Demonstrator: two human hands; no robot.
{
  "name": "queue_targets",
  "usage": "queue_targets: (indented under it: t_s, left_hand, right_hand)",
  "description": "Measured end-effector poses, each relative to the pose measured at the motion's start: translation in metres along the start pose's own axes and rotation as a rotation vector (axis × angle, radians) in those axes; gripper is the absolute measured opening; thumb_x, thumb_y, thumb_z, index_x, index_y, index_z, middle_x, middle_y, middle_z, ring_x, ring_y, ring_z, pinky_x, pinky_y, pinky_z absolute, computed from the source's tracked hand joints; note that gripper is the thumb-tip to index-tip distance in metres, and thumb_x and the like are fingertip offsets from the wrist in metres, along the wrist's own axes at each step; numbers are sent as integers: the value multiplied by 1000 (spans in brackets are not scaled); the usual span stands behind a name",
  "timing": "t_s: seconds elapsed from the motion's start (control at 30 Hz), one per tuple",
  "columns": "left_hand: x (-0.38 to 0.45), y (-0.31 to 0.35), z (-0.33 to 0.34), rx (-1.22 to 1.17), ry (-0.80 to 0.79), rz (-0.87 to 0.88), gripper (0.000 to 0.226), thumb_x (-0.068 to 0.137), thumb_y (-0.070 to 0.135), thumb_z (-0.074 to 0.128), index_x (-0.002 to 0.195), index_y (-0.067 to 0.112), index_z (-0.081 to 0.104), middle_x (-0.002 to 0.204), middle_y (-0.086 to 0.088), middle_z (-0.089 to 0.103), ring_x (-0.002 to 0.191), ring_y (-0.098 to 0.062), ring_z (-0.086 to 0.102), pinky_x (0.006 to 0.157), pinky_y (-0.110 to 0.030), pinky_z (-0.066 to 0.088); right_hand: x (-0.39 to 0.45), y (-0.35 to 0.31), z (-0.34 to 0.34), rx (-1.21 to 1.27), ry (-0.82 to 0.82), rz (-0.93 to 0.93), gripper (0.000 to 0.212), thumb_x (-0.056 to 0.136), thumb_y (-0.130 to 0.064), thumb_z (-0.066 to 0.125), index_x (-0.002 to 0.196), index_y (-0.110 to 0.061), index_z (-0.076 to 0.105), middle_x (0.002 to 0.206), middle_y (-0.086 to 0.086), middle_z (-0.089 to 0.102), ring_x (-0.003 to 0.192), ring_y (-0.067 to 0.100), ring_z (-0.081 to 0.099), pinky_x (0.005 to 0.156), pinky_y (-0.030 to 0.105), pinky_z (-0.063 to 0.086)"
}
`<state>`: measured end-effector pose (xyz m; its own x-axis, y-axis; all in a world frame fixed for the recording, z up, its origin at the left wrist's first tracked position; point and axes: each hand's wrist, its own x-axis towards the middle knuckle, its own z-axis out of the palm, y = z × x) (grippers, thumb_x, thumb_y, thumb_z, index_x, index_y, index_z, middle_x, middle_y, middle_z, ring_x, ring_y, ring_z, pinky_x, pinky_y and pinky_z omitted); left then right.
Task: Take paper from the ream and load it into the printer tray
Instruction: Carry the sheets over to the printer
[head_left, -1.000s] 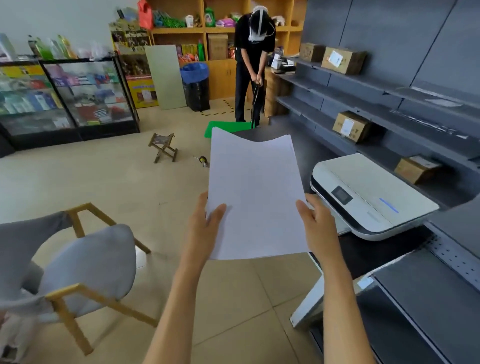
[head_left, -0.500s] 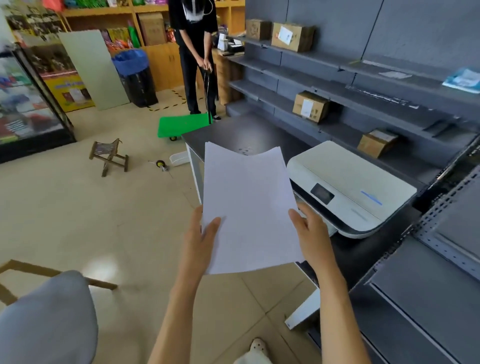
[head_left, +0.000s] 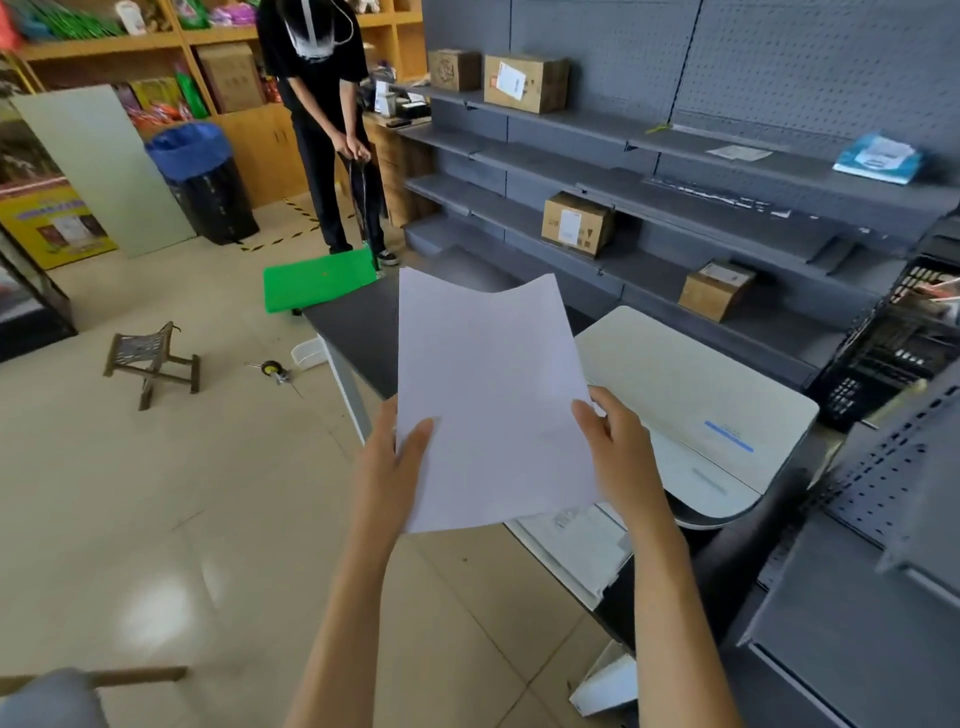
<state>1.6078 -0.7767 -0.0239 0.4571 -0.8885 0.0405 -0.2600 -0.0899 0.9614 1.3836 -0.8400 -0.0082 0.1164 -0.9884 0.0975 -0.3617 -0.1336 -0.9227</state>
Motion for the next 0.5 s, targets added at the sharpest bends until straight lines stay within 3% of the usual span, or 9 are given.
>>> queue_targets:
  t_s: [0.07, 0.17, 0.3, 0.43, 0.5]
  left_hand:
    - [11, 3, 9, 21, -43, 16, 40, 94, 46, 53, 134, 37, 52, 121, 17, 67, 112, -15, 65, 97, -49, 53]
    - [29, 6, 24, 29, -108, 46, 28, 102, 31, 53, 130, 32, 51, 114, 27, 62, 106, -3, 61, 87, -33, 49]
    - [57, 8, 42, 67, -199, 64, 32, 102, 31, 53, 134, 34, 50, 102, 38, 59, 102, 7, 59, 77, -19, 45]
    - [85, 9, 54, 113, -304, 98, 37, 104, 27, 51, 141, 26, 48, 100, 33, 56, 85, 23, 56, 65, -4, 40]
    - [100, 8, 55, 111, -367, 111, 39, 104, 25, 50, 143, 23, 47, 103, 26, 58, 86, 17, 57, 65, -4, 42]
  right_hand:
    - [6, 3, -4, 8, 36, 30, 17, 102, -25, 46, 93, -21, 60, 53, -17, 54, 52, 1, 45, 50, 12, 33]
    - [15, 10, -12, -10, 103, 58, 15, 102, -29, 46, 96, -24, 59, 57, -13, 58, 56, 5, 49, 55, 23, 36]
    - [20, 16, -19, -22, 189, 93, 21, 101, -33, 45, 108, -24, 63, 87, 1, 74, 84, 23, 66, 76, 40, 52]
    - [25, 18, -14, -42, 297, 161, 25, 102, -33, 45, 116, -21, 62, 94, 4, 74, 90, 25, 67, 85, 45, 53]
    - [27, 17, -6, -49, 347, 194, 26, 103, -33, 45, 119, -20, 62, 96, -1, 74, 89, 21, 68, 85, 45, 53]
